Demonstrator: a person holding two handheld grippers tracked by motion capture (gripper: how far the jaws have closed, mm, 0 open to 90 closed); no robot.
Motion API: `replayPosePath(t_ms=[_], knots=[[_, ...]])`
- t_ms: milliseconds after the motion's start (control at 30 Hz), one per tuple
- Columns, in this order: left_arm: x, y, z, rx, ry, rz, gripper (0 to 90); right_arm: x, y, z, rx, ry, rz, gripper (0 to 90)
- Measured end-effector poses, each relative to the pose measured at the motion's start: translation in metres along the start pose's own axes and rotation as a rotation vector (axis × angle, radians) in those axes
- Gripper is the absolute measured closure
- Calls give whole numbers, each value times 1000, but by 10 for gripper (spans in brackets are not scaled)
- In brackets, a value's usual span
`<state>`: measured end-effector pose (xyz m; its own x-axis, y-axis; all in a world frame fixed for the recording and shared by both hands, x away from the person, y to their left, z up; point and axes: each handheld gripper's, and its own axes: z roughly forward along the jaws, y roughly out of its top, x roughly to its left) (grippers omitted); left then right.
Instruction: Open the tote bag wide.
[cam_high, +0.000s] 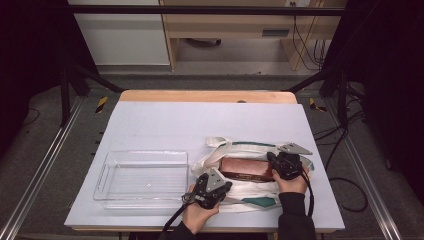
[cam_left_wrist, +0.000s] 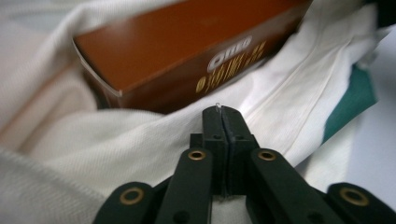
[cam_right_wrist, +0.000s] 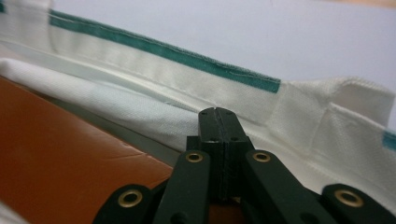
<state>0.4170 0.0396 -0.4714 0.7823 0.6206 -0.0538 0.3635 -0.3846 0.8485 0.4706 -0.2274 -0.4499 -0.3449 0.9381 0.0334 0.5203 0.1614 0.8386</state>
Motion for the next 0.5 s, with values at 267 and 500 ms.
replayPosePath(t_ms=[267, 500], knots=[[10, 39, -18, -133, 38, 49, 716, 9, -3, -44, -123, 81, -71, 655], [23, 45, 2, -119, 47, 96, 505, 8, -17, -53, -94, 112, -107, 492]])
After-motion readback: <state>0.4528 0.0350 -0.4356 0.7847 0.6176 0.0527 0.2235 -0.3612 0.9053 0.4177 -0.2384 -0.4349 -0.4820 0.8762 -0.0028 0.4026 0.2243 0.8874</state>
